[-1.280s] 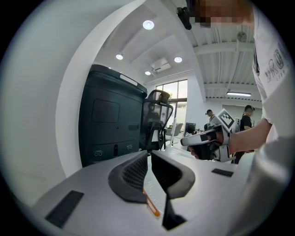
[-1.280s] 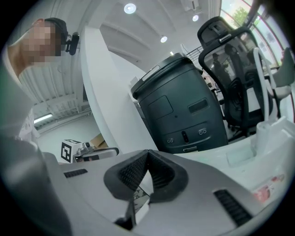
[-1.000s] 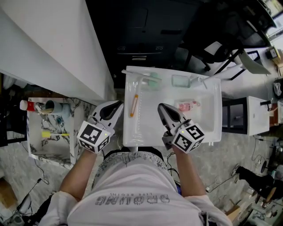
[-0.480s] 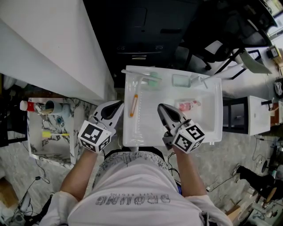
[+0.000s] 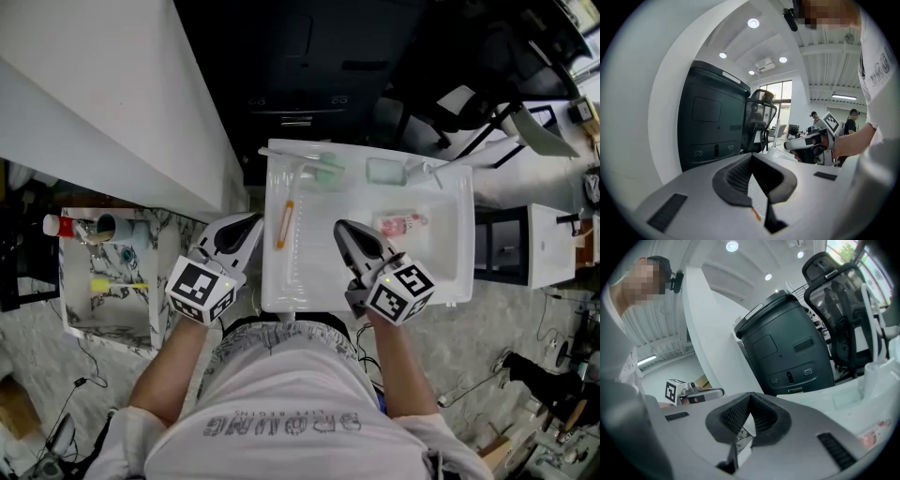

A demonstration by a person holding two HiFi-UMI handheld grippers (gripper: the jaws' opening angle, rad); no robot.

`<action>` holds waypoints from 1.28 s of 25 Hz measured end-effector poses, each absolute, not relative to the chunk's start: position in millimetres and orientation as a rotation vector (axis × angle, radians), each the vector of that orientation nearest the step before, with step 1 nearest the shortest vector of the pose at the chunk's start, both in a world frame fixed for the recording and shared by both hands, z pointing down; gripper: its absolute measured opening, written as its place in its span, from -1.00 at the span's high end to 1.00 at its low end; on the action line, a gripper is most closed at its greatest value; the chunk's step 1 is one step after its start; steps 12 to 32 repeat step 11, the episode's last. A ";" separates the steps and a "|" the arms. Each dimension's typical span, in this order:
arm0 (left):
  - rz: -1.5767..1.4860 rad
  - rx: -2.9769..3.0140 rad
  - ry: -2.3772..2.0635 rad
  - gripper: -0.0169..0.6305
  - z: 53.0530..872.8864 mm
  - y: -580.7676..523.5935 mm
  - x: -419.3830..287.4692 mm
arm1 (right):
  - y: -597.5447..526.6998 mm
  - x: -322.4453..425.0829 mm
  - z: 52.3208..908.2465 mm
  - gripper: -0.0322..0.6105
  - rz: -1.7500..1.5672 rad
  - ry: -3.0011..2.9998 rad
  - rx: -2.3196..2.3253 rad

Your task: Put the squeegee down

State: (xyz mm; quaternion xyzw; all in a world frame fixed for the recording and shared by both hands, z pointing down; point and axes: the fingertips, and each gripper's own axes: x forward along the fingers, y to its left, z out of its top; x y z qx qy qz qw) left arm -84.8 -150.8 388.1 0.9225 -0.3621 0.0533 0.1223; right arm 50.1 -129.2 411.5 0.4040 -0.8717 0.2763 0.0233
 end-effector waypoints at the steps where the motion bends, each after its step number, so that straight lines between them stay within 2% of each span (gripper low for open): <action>1: 0.156 2.692 -1.057 0.89 388.2 -151.2 -84.5 | -129.7 50.0 411.7 0.88 0.858 -2.701 1.250; 32: 0.163 2.683 -1.058 0.89 392.1 -155.5 -82.9 | -132.9 51.8 415.5 0.88 0.865 -2.705 1.247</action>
